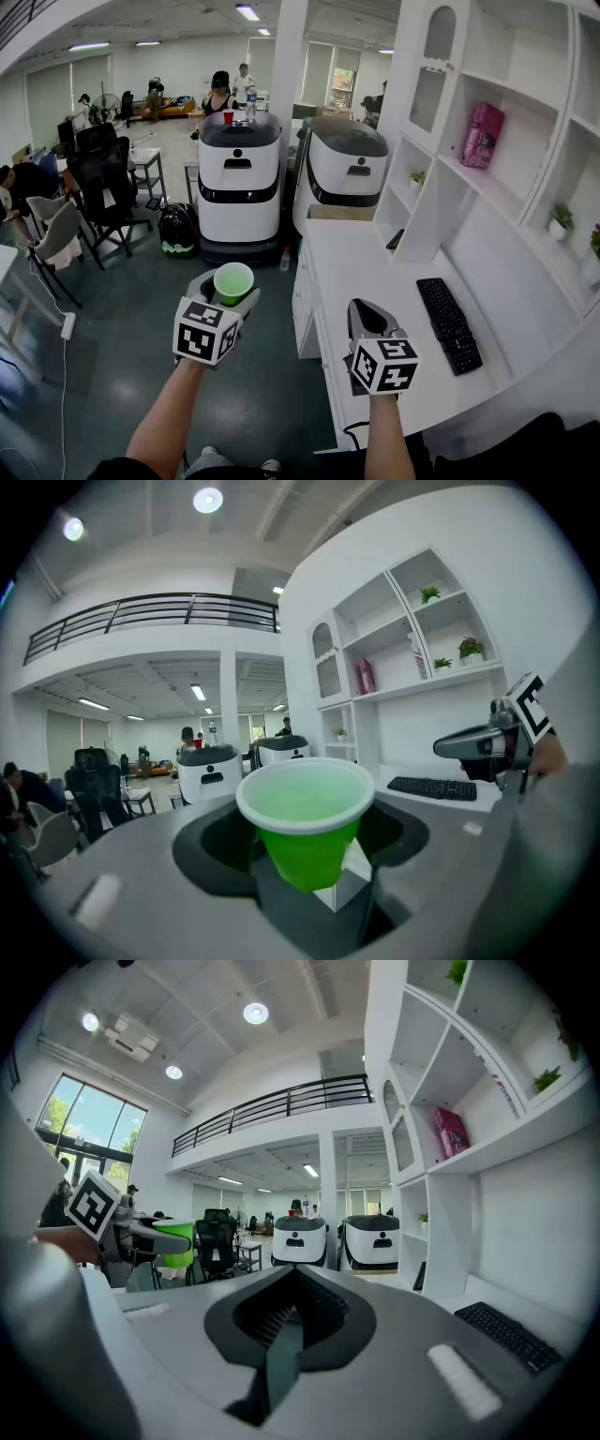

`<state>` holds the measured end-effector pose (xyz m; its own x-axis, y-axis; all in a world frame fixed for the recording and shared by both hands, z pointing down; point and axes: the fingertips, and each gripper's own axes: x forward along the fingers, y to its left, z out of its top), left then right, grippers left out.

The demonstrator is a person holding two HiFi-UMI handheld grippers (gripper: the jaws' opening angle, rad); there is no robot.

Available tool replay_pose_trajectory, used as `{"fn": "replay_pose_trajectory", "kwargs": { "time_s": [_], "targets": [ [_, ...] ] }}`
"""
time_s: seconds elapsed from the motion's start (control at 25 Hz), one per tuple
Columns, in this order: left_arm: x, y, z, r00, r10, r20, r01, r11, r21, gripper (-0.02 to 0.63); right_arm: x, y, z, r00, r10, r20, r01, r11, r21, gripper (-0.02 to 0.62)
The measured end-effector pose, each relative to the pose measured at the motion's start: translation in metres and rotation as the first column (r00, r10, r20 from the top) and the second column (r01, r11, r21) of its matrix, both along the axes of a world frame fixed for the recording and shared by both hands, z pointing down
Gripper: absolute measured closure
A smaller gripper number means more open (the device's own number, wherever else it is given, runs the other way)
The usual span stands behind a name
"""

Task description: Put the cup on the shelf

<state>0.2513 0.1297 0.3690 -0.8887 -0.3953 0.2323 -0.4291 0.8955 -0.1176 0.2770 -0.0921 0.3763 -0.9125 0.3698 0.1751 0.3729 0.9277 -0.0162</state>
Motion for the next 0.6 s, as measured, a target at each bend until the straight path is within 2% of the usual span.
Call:
{"fn": "replay_pose_trajectory", "kwargs": {
  "time_s": [0.32,0.6],
  "targets": [
    [-0.008,-0.002,0.001,1.0,0.002,-0.002,-0.002,1.0,0.0,0.297,-0.011,0.0,0.0,1.0,-0.002,0.0,0.002,1.0,-0.014,0.571],
    [-0.033,0.007,0.011,1.0,-0.002,-0.009,0.002,1.0,0.016,0.296,-0.039,0.01,0.004,1.0,0.002,0.0,-0.002,1.0,-0.009,0.571]
  ]
}}
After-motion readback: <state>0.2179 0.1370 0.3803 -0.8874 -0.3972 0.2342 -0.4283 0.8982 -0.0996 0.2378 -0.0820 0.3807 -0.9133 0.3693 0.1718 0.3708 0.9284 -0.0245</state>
